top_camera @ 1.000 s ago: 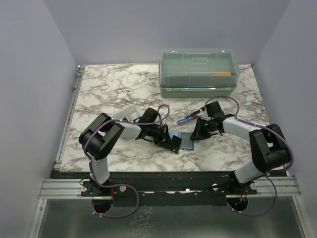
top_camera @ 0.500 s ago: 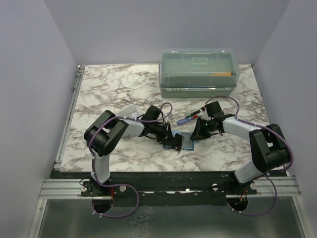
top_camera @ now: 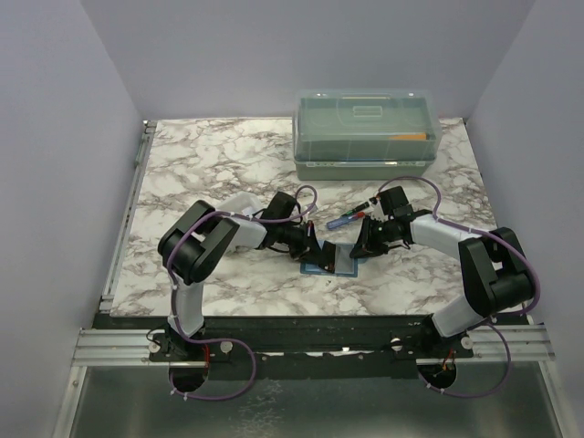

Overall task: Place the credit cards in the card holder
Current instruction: Insert the credit card into the card holder.

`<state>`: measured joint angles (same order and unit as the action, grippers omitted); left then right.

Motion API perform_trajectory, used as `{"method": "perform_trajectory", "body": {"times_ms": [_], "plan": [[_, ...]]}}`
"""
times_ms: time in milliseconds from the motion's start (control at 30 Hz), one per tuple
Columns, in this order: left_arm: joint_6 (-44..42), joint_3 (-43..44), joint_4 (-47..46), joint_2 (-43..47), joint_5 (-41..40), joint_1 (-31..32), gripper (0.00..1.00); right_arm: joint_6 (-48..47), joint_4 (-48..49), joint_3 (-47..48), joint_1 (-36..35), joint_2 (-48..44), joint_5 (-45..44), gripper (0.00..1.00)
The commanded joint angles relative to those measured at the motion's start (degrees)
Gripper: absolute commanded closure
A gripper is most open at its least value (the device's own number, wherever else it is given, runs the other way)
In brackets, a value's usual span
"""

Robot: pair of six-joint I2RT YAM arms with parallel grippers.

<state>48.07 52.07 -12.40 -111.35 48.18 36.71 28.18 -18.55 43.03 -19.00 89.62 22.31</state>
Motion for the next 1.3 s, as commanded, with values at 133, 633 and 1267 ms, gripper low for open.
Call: {"method": "perform_trajectory", "body": {"times_ms": [133,633,1267], "plan": [[-1.1,0.6,-1.0,-2.0,-6.5,-0.5,1.0,-1.9,0.0,-1.9,-0.8,4.2,-2.2,0.85],[0.6,-0.7,-3.4,-1.9,-10.5,1.1,1.0,0.7,2.2,-3.7,-0.8,3.3,0.0,0.85],[-2.9,0.8,6.6,3.4,-22.3,7.1,0.56,6.4,8.3,-9.5,-0.8,-2.0,2.4,0.85]]}}
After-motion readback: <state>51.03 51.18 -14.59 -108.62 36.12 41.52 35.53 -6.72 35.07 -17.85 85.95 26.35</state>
